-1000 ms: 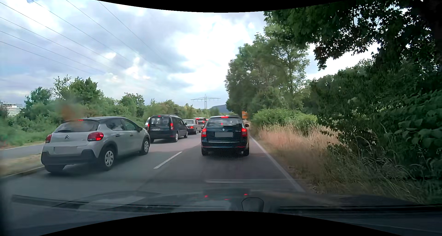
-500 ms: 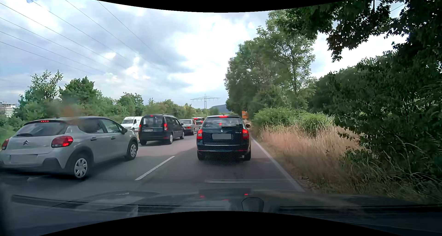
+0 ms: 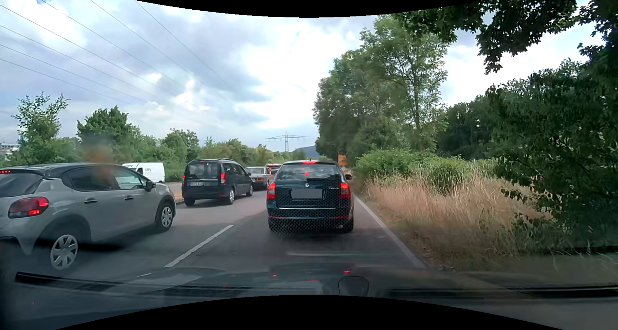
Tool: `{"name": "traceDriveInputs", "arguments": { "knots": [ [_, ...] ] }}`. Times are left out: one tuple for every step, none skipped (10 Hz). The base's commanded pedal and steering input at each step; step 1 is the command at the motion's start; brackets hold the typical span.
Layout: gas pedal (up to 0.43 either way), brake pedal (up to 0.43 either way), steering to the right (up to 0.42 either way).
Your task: Follow the waypoints while adhering to traffic rules and regulations
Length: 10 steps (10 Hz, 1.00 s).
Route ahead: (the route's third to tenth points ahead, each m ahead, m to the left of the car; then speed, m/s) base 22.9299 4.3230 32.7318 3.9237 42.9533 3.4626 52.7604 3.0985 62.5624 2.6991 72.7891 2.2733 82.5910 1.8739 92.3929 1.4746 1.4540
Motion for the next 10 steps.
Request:
{"name": "traceDriveInputs", "arguments": {
  "knots": [
    [0.0, 0.195, 0.001],
    [0.0, 0.195, 0.001],
    [0.0, 0.195, 0.001],
    [0.0, 0.195, 0.001],
    [0.0, 0.195, 0.001],
    [0.0, 0.195, 0.001],
    [0.0, 0.195, 0.001],
    [0.0, 0.195, 0.001],
    [0.0, 0.195, 0.001],
    [0.0, 0.195, 0.001]
  ]
}}
